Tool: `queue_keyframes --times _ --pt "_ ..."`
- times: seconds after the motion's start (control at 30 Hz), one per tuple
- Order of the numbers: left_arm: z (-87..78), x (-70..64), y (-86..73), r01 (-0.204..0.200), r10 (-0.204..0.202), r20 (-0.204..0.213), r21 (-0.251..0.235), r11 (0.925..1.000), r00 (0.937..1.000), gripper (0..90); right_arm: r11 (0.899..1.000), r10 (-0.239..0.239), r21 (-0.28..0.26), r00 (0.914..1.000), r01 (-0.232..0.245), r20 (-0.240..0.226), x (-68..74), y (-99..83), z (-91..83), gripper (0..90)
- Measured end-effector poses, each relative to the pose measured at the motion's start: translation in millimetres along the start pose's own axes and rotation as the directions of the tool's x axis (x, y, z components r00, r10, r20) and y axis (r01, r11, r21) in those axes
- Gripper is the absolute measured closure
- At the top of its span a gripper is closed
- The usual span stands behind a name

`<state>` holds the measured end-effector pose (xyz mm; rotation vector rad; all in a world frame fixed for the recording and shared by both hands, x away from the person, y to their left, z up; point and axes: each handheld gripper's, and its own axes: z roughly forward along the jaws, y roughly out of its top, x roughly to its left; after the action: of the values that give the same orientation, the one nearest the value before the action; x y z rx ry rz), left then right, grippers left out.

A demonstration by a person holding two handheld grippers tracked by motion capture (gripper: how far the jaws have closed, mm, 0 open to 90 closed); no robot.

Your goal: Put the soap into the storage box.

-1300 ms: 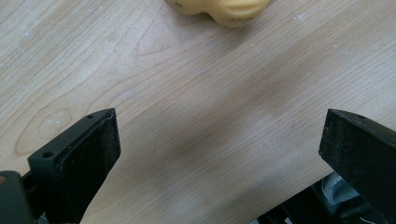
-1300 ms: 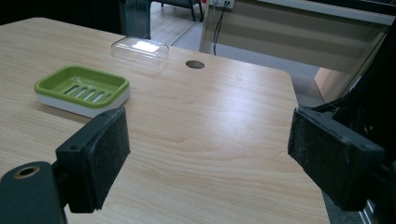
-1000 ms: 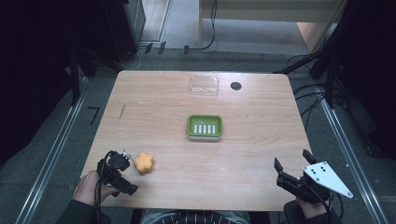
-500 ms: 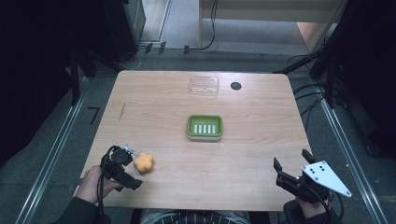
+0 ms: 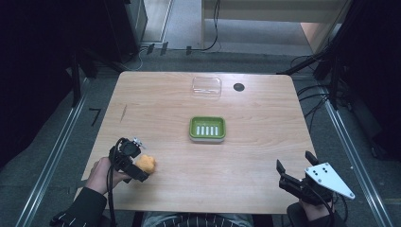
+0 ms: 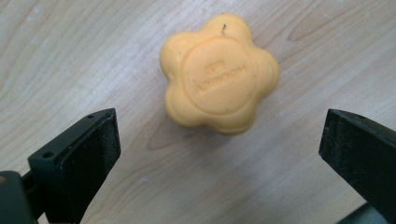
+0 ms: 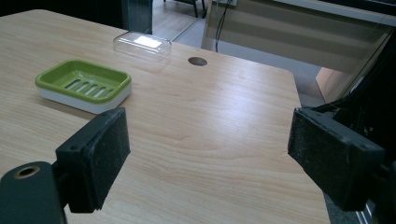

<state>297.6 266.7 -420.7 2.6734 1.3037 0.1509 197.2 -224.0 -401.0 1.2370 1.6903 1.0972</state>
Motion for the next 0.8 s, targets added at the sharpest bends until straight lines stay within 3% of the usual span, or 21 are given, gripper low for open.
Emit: queue_keyframes --times 0.33,0.8 --pt "8.1 -0.4 14.8 -0.017 0.017 -0.003 -0.012 0.9998 0.9998 0.0 1.000 -0.004 0.002 1.0000 0.004 -0.002 0.5 0.2 0.5 13.4" --pt "20.8 -4.6 31.0 -0.065 0.066 -0.018 0.071 0.9953 0.9976 0.0 1.000 -0.003 0.001 1.0000 0.003 -0.002 -0.1 0.0 0.2 13.4"
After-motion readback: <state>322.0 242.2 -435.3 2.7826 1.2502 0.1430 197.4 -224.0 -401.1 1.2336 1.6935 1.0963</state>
